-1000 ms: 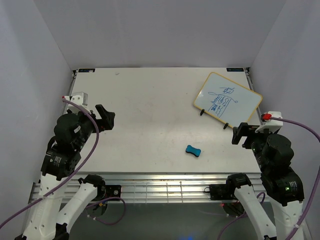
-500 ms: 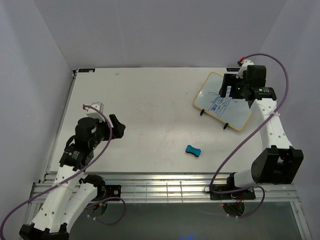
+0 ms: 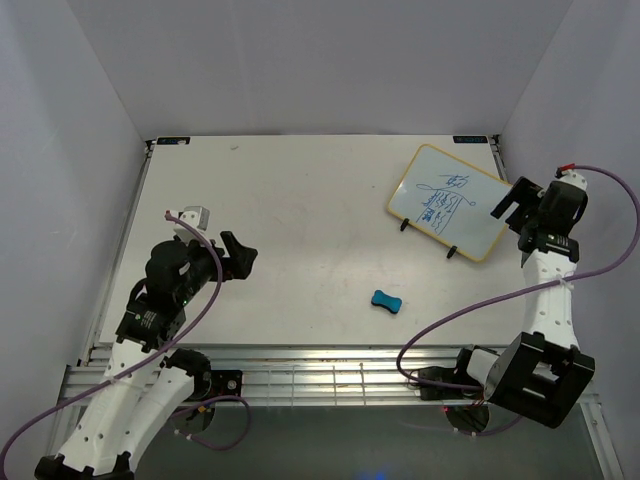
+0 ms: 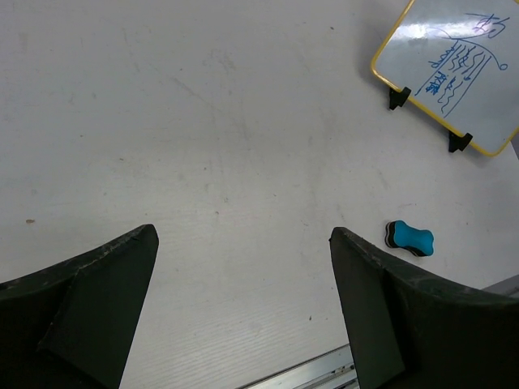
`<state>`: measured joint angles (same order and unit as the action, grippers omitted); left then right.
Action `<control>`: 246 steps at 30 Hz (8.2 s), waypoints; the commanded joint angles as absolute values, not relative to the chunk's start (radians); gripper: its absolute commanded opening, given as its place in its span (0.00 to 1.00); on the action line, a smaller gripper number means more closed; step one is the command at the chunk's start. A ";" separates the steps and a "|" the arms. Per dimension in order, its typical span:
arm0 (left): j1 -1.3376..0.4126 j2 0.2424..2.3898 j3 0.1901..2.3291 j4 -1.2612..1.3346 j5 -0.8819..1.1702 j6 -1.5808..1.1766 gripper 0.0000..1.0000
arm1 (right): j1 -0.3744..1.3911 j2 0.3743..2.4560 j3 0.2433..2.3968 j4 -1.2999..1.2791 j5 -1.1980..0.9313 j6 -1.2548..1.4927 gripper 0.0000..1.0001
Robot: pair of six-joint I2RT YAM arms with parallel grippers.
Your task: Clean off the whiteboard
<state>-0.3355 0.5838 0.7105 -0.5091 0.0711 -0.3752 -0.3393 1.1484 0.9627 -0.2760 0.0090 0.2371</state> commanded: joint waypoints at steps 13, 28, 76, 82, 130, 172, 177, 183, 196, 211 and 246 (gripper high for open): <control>-0.402 0.588 0.707 -0.488 0.109 -0.370 0.98 | -0.281 1.233 1.070 -0.161 -0.138 0.128 0.90; -0.411 0.630 0.706 -0.489 0.118 -0.370 0.98 | -0.146 2.018 2.032 -0.701 -0.534 -0.353 0.95; -0.411 0.700 0.707 -0.495 0.101 -0.379 0.98 | -0.127 2.105 2.122 -0.951 -0.790 -0.541 0.38; -0.411 0.698 0.706 -0.492 0.104 -0.379 0.98 | -0.115 2.071 2.094 -0.957 -0.787 -0.552 0.28; -0.411 0.667 0.718 -0.485 0.080 -0.399 0.98 | 0.089 1.539 1.799 -0.755 -0.461 -0.120 0.08; -1.166 1.628 1.195 -0.252 0.131 0.069 0.98 | 0.183 1.132 1.195 -0.721 -0.132 -0.060 0.08; -1.157 1.635 1.092 -0.182 0.282 0.414 0.98 | 0.183 1.140 1.184 -0.713 -0.160 -0.060 0.08; -1.103 1.833 1.357 -0.434 0.399 0.584 0.90 | 0.181 1.141 1.166 -0.710 -0.204 -0.075 0.08; -1.048 2.006 1.502 -0.515 0.508 0.773 0.89 | 0.183 1.144 1.193 -0.733 -0.304 -0.114 0.08; -1.048 2.131 1.548 -0.551 0.541 0.778 0.57 | 0.183 1.097 1.195 -0.735 -0.293 -0.117 0.08; -1.086 2.019 1.450 -0.356 0.439 0.689 0.89 | 0.218 1.126 1.187 -0.736 -0.287 -0.121 0.08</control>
